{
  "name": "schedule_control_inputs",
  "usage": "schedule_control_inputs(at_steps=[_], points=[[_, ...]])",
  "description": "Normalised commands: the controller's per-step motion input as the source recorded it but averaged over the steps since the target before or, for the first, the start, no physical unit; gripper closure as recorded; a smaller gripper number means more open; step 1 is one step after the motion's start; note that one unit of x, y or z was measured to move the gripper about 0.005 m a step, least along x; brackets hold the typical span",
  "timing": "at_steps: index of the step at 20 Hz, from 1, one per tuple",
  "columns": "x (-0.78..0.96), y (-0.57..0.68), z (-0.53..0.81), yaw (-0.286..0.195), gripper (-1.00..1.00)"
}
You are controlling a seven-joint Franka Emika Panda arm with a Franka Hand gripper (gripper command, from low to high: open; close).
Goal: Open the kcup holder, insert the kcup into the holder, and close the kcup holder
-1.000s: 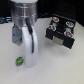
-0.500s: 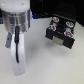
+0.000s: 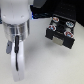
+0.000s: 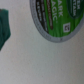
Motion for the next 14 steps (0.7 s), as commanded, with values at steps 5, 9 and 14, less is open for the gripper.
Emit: schedule_control_inputs(at_steps=[5,9,14], points=[[0.02,-0.16,-0.08,-0.076,-1.00],[0.02,-0.31,-0.10,-0.076,-1.00],[0.06,-0.26,-0.14,-0.089,-1.00]])
